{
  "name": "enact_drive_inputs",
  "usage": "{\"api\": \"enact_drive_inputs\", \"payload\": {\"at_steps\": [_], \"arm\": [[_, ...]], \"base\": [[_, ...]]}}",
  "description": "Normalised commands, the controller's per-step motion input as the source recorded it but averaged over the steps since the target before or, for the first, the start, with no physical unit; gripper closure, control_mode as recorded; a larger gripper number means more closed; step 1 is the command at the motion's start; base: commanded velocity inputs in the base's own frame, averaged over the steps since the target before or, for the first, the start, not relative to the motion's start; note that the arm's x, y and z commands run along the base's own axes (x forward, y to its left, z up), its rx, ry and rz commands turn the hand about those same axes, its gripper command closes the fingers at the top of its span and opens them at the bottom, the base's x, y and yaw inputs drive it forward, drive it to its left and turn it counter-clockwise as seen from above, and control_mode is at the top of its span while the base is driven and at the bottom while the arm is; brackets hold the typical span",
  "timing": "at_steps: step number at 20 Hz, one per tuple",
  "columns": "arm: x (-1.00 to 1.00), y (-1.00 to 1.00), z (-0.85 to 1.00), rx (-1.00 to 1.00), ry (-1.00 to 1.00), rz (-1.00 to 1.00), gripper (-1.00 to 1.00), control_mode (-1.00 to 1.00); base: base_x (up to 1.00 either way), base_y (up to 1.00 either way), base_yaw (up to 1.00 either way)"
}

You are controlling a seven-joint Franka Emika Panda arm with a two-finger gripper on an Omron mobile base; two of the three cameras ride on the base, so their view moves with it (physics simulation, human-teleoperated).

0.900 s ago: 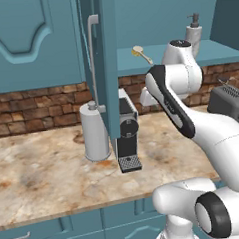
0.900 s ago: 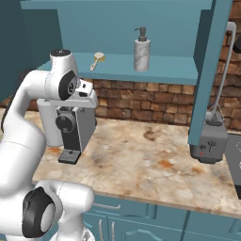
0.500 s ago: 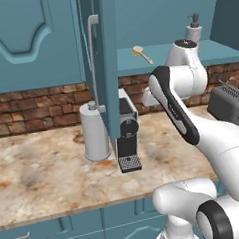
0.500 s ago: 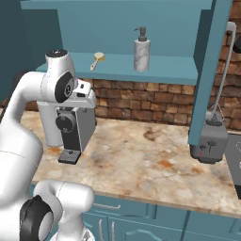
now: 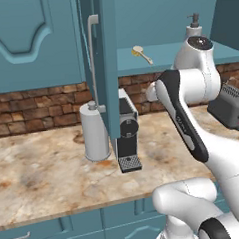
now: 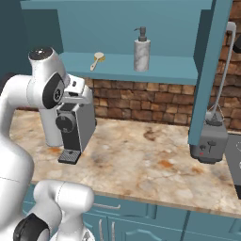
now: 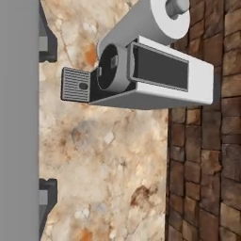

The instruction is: Locate and retrieve the dish brush and soap dispenser from the cabinet. Place them next to the sink.

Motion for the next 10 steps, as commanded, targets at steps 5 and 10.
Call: {"api": "enact_drive_inputs", "payload": {"at_steps": [5, 10], "arm": [[-0.10, -0.06, 0.51, 0.01, -0.22, -0.05, -1.00, -1.00], [0.14, -0.08, 0.54, 0.01, -0.22, 0.00, -1.00, -1.00]], "base": [[0.00, 0.00, 0.00], [0.00, 0.00, 0.00]]}}
